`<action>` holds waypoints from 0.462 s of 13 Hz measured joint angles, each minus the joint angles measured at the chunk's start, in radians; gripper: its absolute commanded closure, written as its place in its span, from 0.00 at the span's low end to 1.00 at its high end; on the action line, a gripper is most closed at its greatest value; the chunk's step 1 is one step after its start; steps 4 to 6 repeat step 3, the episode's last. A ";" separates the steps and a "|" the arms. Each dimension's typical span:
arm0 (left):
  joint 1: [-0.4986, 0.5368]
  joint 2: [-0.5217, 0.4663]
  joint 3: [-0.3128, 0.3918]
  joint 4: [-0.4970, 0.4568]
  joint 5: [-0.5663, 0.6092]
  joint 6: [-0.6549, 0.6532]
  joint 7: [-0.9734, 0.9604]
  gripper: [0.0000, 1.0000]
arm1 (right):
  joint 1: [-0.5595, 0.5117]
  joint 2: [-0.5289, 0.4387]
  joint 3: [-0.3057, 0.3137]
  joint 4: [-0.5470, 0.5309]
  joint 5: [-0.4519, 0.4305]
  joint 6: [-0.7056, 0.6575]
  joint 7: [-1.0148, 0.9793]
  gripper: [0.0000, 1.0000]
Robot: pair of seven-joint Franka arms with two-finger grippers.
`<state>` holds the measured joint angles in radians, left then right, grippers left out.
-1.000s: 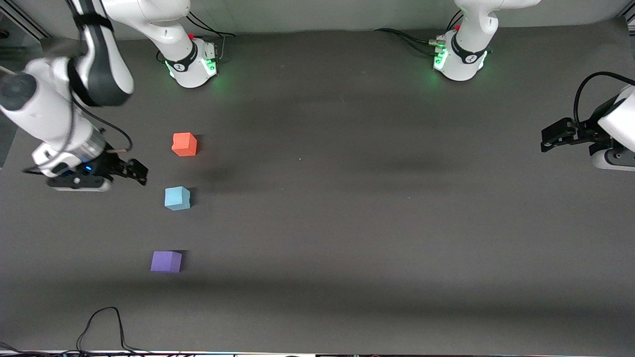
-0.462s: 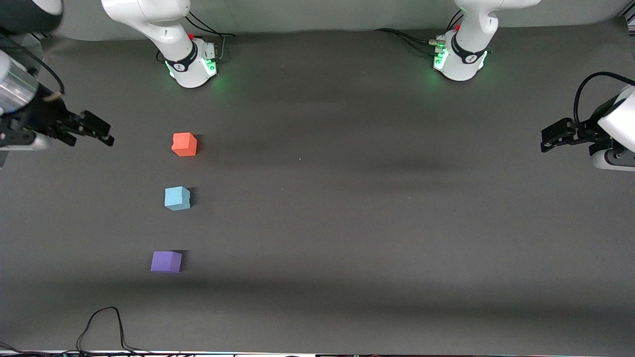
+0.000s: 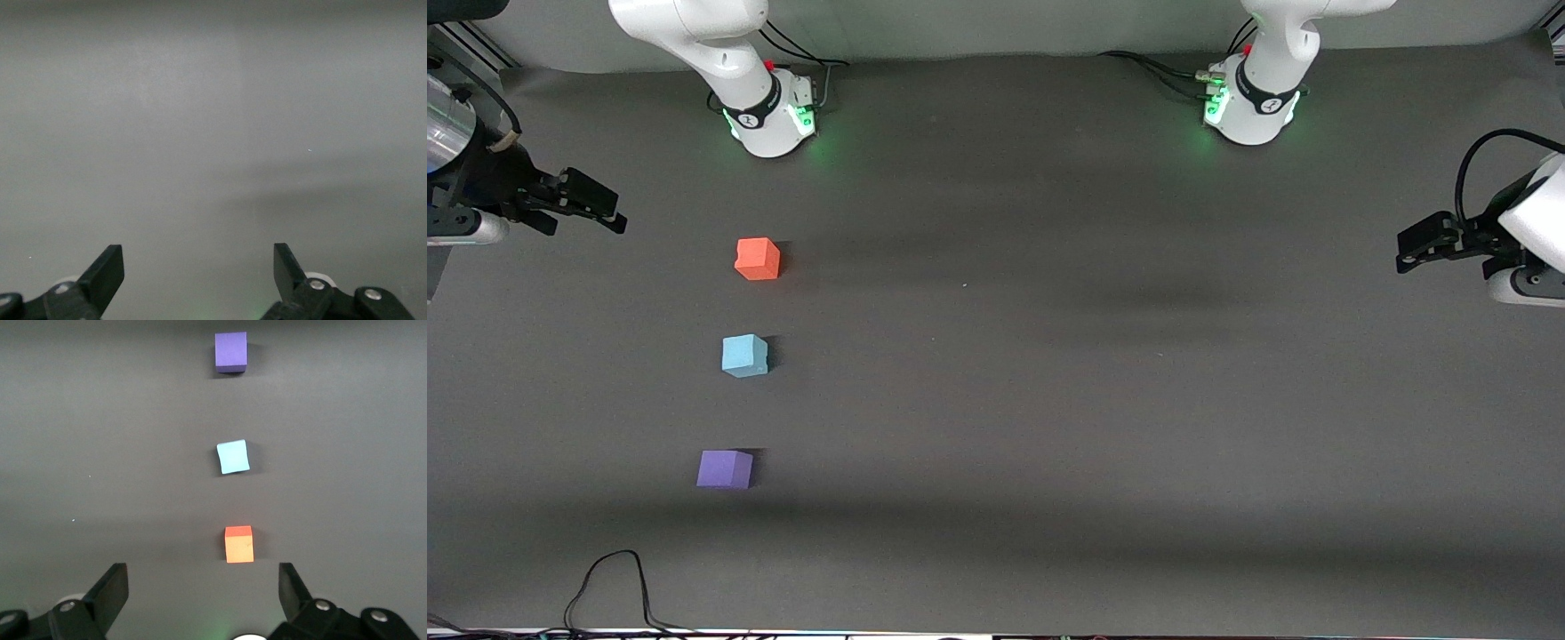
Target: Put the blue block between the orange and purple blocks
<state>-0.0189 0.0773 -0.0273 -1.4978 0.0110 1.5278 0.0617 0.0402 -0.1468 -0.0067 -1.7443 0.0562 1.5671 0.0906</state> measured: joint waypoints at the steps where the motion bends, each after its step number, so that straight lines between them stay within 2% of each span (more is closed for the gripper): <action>1: 0.000 0.000 0.000 0.000 0.000 0.000 0.000 0.00 | 0.000 0.001 0.000 0.000 0.000 -0.004 0.000 0.00; 6: 0.000 0.000 0.000 0.000 0.000 0.005 0.000 0.00 | 0.000 0.001 -0.001 0.001 0.000 -0.008 -0.001 0.00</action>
